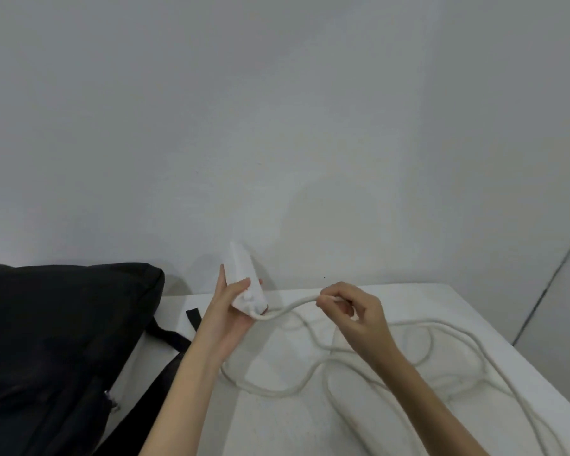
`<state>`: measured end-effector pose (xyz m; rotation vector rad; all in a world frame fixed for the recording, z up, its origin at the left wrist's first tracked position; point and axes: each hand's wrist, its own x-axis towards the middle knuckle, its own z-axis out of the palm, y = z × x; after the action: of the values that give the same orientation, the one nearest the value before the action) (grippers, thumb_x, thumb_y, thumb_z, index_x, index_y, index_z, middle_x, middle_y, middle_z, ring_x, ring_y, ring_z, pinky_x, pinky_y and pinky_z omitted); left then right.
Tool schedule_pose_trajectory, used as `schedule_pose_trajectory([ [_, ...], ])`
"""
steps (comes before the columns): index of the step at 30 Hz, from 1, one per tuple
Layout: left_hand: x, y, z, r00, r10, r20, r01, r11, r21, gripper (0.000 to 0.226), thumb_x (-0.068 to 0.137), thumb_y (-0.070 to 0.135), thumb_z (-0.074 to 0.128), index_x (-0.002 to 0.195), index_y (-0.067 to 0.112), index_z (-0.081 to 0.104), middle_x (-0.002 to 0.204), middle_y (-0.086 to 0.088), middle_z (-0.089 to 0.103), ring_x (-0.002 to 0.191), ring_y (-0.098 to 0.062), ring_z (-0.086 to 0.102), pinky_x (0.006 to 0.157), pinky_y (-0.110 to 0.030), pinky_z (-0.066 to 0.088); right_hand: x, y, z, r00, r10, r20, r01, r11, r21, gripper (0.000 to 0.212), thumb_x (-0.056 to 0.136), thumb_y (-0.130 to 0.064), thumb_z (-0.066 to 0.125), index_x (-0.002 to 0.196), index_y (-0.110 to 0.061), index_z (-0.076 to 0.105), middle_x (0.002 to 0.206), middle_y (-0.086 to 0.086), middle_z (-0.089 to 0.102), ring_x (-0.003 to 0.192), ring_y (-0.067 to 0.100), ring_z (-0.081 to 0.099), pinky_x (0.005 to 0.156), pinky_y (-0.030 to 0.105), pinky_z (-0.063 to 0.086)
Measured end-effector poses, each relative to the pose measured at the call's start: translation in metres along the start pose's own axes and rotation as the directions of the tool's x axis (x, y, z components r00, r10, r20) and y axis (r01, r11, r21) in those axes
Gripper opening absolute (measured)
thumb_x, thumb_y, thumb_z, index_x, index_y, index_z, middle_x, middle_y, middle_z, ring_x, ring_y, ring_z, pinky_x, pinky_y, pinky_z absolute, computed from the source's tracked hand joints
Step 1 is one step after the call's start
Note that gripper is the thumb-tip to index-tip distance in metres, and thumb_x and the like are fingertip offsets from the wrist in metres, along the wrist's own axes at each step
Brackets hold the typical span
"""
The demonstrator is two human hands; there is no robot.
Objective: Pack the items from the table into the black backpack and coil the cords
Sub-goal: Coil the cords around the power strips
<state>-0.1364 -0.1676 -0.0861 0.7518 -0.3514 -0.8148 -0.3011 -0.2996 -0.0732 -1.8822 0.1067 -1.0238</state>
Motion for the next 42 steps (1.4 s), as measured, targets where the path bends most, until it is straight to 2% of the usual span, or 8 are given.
schedule_pose_trajectory([
  [5,-0.006,-0.003,0.012,1.000,-0.003,-0.021,0.005,0.992,0.128,0.097,0.054,0.080,0.052,0.136,0.028,0.042,0.118,-0.014,0.059,0.088,-0.021,0.059,0.071,-0.032,0.050,0.042,-0.035,-0.002,0.991,-0.123,-0.060,0.122,0.992,-0.025,0.011,0.080,-0.032,0.060,0.070,-0.027,0.061,0.063,-0.001,0.055,0.057,0.009,0.041,0.057,0.021,0.033],
  [9,-0.013,-0.015,0.014,0.990,0.068,-0.127,0.020,0.807,0.591,0.059,0.079,0.059,0.048,0.133,0.039,0.037,0.143,-0.006,0.040,0.113,-0.018,0.046,0.093,-0.034,0.041,0.076,-0.052,-0.002,0.990,-0.135,-0.051,0.136,0.990,0.031,0.014,0.083,-0.026,0.062,0.071,-0.020,0.063,0.066,0.012,0.054,0.061,0.024,0.039,0.058,0.030,0.032],
  [12,-0.019,-0.018,0.013,0.981,0.190,-0.048,-0.083,0.625,0.776,0.090,0.064,0.047,0.075,0.139,0.046,0.025,0.150,0.013,0.021,0.135,-0.012,0.027,0.108,-0.035,0.030,0.090,-0.057,-0.003,0.989,-0.147,-0.009,0.147,0.988,0.045,0.018,0.088,-0.011,0.060,0.072,-0.018,0.063,0.064,-0.009,0.058,0.060,0.004,0.043,0.059,0.014,0.035],
  [21,-0.039,0.014,0.029,0.913,-0.046,0.405,-0.221,0.780,0.585,0.081,0.057,0.023,0.089,0.121,0.012,0.042,0.123,-0.003,0.064,0.117,-0.024,0.059,0.082,-0.032,0.053,0.097,-0.062,-0.010,0.991,-0.040,0.131,0.033,0.998,0.057,0.024,0.092,-0.006,0.054,0.072,-0.016,0.063,0.050,-0.019,0.054,0.051,0.000,0.043,0.048,0.009,0.032],
  [25,-0.046,0.024,0.026,0.893,-0.144,0.427,-0.160,0.783,0.600,0.068,0.055,0.049,0.086,0.104,0.012,0.057,0.102,-0.009,0.070,0.100,-0.031,0.066,0.080,-0.031,0.053,0.092,-0.049,-0.001,0.990,0.016,0.142,-0.024,0.998,0.057,0.021,0.090,-0.006,0.057,0.074,-0.016,0.065,0.044,-0.018,0.050,0.047,0.001,0.040,0.046,0.010,0.031],
  [31,-0.051,0.030,0.022,0.823,-0.382,0.421,-0.051,0.688,0.724,0.048,0.059,0.011,0.080,0.104,0.025,0.071,0.081,0.006,0.064,0.074,-0.014,0.064,0.065,-0.027,0.053,0.070,0.002,0.023,0.968,0.173,0.183,-0.177,0.984,0.008,0.016,0.080,-0.026,0.073,0.064,-0.021,0.070,0.055,0.009,0.037,0.054,0.020,0.029,0.047,0.019,0.026],
  [38,-0.035,0.019,0.022,0.968,-0.087,0.234,0.021,0.962,0.271,0.069,0.041,0.023,0.094,0.107,0.023,0.073,0.105,-0.004,0.069,0.095,-0.021,0.068,0.067,-0.035,0.058,0.004,0.105,0.028,0.935,0.333,0.122,-0.288,0.914,-0.288,0.018,0.088,-0.040,0.054,0.083,-0.042,0.072,0.077,-0.018,0.069,0.079,0.006,0.063,0.081,0.031,0.049],
  [42,-0.025,0.021,0.020,0.984,0.179,-0.008,-0.179,0.984,0.016,0.084,0.037,0.030,0.096,0.114,0.021,0.064,0.117,-0.005,0.068,0.104,-0.022,0.066,0.072,-0.035,0.058,-0.002,0.068,0.043,0.999,0.052,0.000,-0.036,0.697,-0.717,0.037,0.081,-0.054,0.052,0.068,-0.022,0.064,0.051,-0.008,0.059,0.048,0.008,0.055,0.042,0.015,0.032],
])
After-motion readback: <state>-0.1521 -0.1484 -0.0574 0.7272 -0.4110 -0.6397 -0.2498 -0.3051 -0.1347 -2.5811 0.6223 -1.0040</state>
